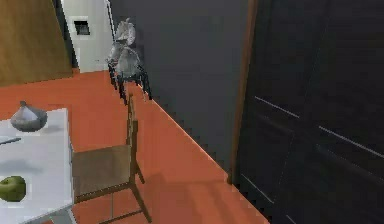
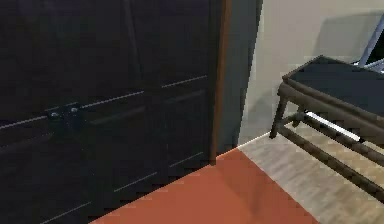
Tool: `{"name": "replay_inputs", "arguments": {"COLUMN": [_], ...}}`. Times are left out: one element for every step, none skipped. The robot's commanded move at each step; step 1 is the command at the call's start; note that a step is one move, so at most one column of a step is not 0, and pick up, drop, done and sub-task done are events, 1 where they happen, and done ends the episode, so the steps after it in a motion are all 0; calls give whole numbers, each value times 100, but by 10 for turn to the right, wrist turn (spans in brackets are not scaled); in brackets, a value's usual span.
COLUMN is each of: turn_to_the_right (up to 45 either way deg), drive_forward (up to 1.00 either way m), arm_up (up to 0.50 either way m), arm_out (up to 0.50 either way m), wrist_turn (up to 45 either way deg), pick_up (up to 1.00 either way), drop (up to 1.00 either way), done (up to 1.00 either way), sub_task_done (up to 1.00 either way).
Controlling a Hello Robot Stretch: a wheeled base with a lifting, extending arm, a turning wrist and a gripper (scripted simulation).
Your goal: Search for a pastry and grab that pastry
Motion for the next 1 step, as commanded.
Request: {"name": "replay_inputs", "arguments": {"turn_to_the_right": [-90], "drive_forward": [0], "arm_up": [0], "arm_out": [0], "wrist_turn": [0], "pick_up": [0], "drop": [0], "done": [0], "sub_task_done": [0]}}
